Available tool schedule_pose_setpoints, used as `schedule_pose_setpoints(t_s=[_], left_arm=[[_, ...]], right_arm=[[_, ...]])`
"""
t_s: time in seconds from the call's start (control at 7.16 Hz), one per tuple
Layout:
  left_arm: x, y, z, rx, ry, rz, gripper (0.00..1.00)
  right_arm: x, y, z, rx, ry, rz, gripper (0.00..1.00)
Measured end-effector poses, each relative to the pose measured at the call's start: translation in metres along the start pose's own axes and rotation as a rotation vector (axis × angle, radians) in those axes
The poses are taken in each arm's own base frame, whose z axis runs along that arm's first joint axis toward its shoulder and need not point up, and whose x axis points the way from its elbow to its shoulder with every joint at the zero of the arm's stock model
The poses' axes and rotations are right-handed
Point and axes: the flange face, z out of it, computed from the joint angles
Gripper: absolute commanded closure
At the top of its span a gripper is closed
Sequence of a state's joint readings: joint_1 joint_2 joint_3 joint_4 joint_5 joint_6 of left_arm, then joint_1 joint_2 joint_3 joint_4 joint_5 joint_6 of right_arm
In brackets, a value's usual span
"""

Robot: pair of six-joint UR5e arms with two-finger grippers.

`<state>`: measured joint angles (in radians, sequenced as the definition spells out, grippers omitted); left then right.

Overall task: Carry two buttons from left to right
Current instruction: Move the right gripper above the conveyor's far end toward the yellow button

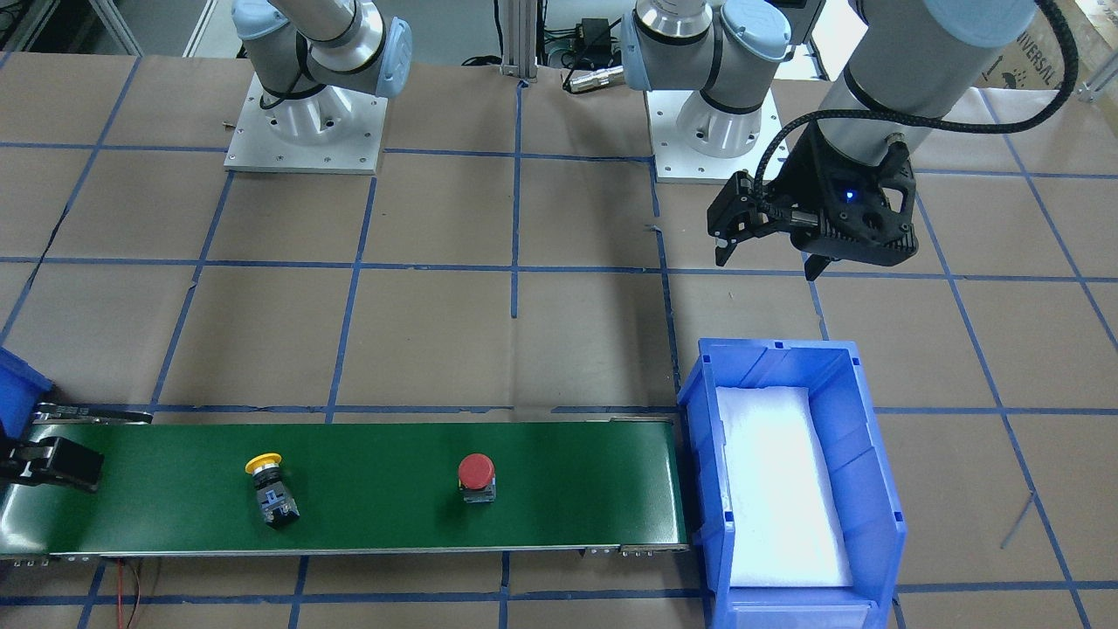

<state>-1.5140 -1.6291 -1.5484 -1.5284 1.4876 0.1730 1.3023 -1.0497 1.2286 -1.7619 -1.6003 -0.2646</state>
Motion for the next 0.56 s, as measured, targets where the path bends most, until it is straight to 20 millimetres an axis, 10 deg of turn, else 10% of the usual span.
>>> schedule_pose_setpoints(t_s=[0.56], left_arm=[[0.0001,0.0002,0.0010,-0.001,0.002,-0.002,0.00]], right_arm=[[-0.0031,-0.0007,0.0042,0.009,-0.029,-0.011,0.01]])
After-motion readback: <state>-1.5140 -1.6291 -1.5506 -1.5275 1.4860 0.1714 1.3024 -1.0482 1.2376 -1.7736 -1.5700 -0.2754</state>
